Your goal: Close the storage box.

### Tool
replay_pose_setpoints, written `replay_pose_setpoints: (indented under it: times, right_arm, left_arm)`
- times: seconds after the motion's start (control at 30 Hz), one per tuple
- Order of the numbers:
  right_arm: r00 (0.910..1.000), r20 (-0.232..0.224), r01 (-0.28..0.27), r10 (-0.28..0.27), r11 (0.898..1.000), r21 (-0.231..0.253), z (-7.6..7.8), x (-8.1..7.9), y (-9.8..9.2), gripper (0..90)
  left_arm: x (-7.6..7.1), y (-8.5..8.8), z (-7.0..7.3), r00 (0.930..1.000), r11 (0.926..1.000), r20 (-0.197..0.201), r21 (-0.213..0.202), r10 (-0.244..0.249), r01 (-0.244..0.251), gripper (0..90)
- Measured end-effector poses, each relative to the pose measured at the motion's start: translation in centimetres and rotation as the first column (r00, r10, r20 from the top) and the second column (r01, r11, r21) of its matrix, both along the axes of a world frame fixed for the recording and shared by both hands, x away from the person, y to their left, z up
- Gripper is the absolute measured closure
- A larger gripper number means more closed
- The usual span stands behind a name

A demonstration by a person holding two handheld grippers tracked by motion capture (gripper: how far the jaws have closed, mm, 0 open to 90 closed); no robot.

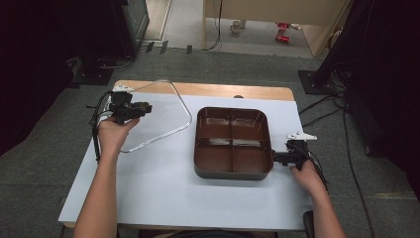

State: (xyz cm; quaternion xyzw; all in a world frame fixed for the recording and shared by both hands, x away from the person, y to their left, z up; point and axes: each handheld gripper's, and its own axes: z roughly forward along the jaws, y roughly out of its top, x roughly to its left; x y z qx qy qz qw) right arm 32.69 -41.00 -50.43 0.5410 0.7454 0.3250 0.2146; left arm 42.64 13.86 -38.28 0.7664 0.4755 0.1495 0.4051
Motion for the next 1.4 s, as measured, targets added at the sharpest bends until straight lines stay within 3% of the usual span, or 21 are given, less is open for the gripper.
replay_pose_setpoints:
  times: [0.23, 0.53, 0.8, 1.0, 1.4]
  right_arm:
    - [1.0, 0.0, -0.001, 0.001, 1.0, 0.0, 0.0, 0.0, 0.0, 8.0]
    - [1.0, -0.001, 0.001, -0.001, 1.0, 0.001, 0.0, 0.0, 0.0, 8.0]
    - [1.0, 0.001, -0.001, 0.001, 1.0, -0.001, 0.0, 0.0, 0.0, 8.0]
    - [1.0, -0.001, 0.0, 0.0, 1.0, 0.0, 0.0, 0.0, 0.0, 8.0]
    - [1.0, 0.0, 0.0, 0.0, 1.0, 0.0, 0.0, 0.0, 0.0, 8.0]
  left_arm:
    - [-0.8, -2.1, 1.7, 0.9974, 0.9976, 0.024, -0.01, -0.068, 0.068, 59.4]
    - [-1.5, -5.0, 2.6, 0.9899, 0.9906, 0.042, -0.014, -0.135, 0.136, 59.4]
    - [-2.1, -9.3, 1.9, 0.9716, 0.972, 0.027, 0.01, -0.235, 0.235, 59.4]
    - [-2.6, -12.0, 1.0, 0.9634, 0.9634, 0.016, 0.02, -0.268, 0.267, 59.5]
    - [-3.6, -16.7, 0.0, 0.9366, 0.9358, 0.007, 0.043, -0.35, 0.35, 59.5]
